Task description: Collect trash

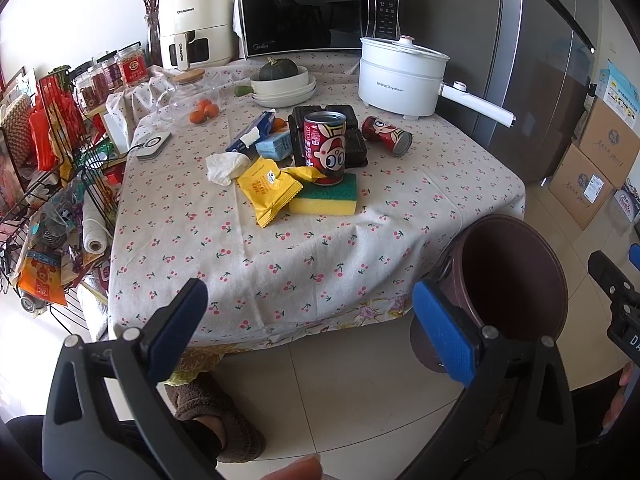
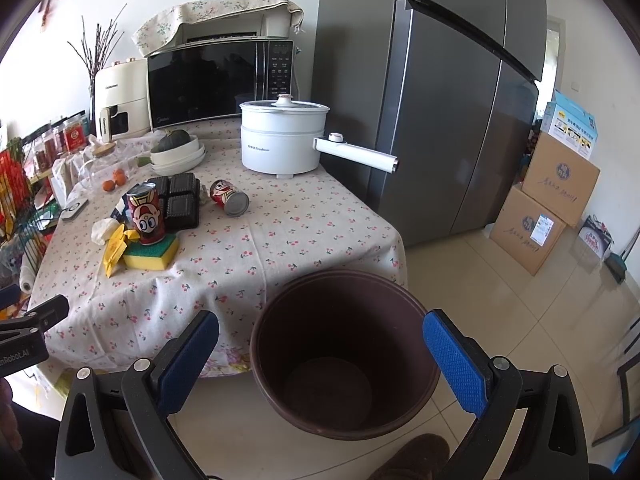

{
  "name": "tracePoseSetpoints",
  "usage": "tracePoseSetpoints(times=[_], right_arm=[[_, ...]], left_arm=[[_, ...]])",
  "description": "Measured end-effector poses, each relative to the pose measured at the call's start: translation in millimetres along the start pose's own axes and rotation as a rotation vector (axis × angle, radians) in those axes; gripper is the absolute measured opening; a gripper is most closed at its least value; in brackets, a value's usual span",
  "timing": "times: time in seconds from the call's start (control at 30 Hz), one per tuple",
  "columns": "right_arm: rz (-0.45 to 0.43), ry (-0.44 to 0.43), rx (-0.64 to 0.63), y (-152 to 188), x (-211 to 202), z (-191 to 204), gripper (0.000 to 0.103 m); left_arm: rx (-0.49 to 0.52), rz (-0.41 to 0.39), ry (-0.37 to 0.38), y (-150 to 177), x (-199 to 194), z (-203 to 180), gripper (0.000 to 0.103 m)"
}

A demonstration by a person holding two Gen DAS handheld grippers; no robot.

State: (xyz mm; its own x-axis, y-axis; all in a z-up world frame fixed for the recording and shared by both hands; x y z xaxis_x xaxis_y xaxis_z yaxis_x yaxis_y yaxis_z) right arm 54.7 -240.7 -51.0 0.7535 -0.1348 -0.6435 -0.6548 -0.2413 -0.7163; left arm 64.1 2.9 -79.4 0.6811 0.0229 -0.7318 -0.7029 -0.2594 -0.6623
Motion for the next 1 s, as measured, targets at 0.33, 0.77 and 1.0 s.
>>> tracePoseSetpoints(times=[0.33, 0.77, 1.0], right_arm=[[0.000, 0.001, 0.000, 0.6, 0.1, -0.2, 0.103], [0.008, 0.011, 0.000, 2.0, 1.0, -0.3, 0.103], [0.009, 0.017, -0.005, 0.2, 1.1, -0.7, 0.103]], left_arm=[[0.001, 0.002, -0.001, 0.6, -0.5, 0.6, 0.102], [-0.008, 0.002, -0.014, -1.3, 1.7, 7.8, 0.102], [-0.006, 0.002, -0.006, -3.4, 0.1, 4.3, 0.102]])
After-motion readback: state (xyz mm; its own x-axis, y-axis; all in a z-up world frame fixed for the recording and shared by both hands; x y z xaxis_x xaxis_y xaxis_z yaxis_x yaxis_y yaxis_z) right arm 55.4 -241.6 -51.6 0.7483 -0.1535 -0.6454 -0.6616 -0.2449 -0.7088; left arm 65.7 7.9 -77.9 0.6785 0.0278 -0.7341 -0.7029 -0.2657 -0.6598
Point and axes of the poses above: each gripper's, at about its wrist camera, not at the fingertips, and x roughly the way its jaws point, z to its left, y to its underside, the point moved 10 cm from there along x, roughly the way its jaws point, and after that the axes turned 15 degrees about -x, right-handed, at the moved point
